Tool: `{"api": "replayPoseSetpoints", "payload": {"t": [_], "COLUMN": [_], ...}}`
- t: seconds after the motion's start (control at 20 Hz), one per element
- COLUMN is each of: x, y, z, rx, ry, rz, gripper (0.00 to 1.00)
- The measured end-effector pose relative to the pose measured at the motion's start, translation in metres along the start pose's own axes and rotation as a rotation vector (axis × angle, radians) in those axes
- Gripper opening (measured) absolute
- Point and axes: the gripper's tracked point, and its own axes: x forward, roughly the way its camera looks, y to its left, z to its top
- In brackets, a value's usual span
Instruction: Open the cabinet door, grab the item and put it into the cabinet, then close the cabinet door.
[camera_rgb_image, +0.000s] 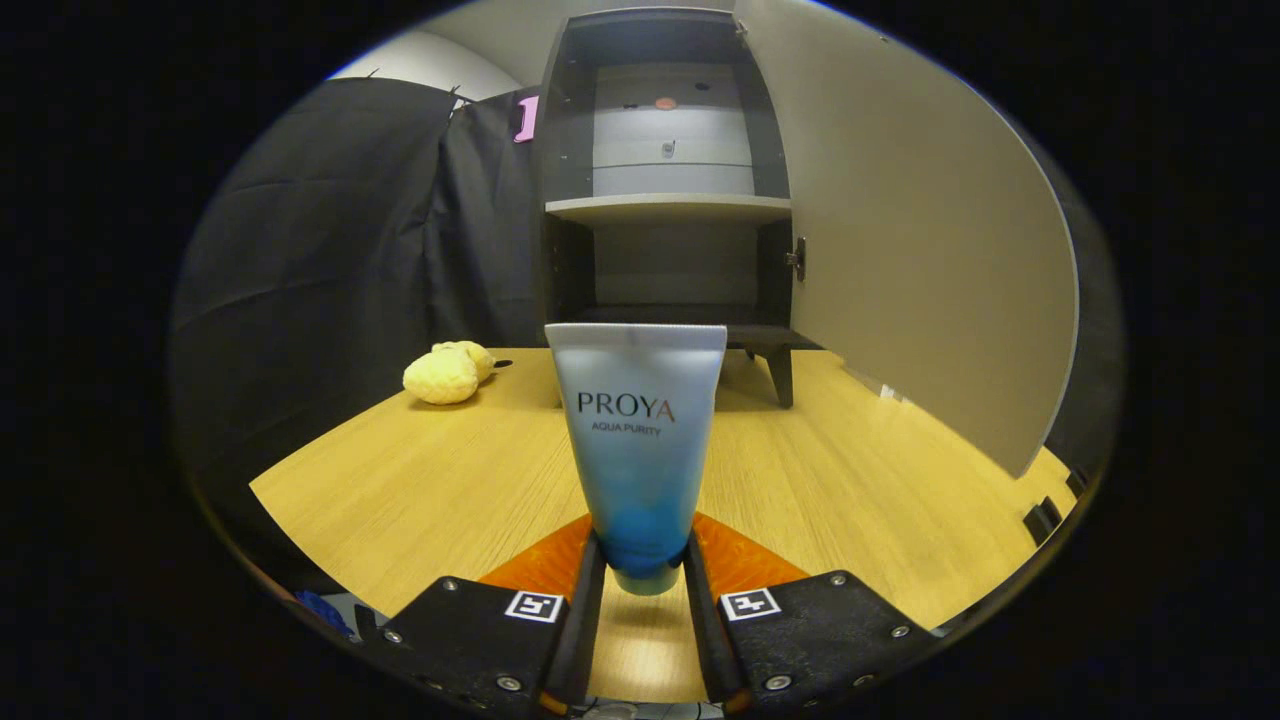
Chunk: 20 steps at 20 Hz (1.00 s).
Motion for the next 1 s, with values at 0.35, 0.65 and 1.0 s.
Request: {"api": "replayPoseSetpoints", "payload": {"t": [0.35,0.65,1.0], "x": [0.008,0.050,0.126], "y": [-0.003,-0.010,-0.019], "z": [0.127,0.205,0.312], "rx": [-0.022,-0.069,-0.059], "ry": [-0.039,-0.071,-0.138], "rz": [0.034,0.041,0.011], "gripper": [0.43,0.43,0.43]}}
